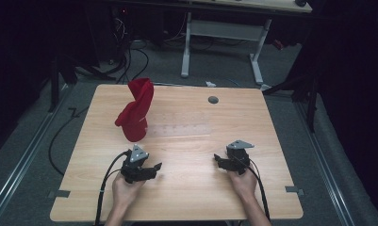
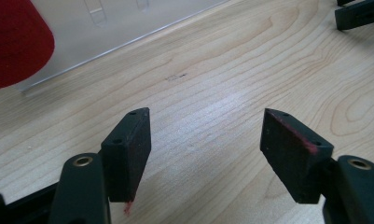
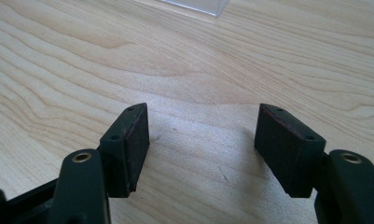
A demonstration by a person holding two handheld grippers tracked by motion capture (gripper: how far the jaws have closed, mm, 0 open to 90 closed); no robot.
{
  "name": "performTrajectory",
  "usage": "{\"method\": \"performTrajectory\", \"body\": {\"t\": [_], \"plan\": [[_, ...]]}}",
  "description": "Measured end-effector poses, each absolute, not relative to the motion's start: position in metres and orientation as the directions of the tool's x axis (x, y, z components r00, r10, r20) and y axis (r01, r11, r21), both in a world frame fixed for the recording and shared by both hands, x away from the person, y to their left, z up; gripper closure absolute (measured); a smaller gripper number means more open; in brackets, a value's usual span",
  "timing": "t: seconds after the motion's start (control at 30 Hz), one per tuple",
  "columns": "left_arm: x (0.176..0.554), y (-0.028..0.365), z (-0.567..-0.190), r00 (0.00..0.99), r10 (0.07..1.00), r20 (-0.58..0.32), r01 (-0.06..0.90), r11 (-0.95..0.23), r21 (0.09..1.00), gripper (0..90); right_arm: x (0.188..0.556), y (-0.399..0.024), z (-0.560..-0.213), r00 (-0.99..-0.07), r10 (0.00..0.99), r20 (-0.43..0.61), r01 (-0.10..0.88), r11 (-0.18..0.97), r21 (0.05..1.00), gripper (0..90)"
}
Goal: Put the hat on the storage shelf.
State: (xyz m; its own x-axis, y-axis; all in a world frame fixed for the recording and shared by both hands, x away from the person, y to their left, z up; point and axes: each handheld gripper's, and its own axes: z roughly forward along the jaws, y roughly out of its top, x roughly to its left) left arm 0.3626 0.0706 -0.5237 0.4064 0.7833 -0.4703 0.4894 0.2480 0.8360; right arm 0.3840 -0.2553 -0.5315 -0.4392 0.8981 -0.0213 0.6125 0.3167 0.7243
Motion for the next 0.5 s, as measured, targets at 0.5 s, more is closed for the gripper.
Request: {"method": "performTrajectory", "body": {"t": [0.5], "plan": [[0.3696,0.0636,-0.5335,0.394,0.809,-0.437,0.476,0.227,0.85,34.5,0.384,-0.2553,-0.5315,-0.439,0.898,-0.022,0.612,0.317,0.724,35.7]]}}
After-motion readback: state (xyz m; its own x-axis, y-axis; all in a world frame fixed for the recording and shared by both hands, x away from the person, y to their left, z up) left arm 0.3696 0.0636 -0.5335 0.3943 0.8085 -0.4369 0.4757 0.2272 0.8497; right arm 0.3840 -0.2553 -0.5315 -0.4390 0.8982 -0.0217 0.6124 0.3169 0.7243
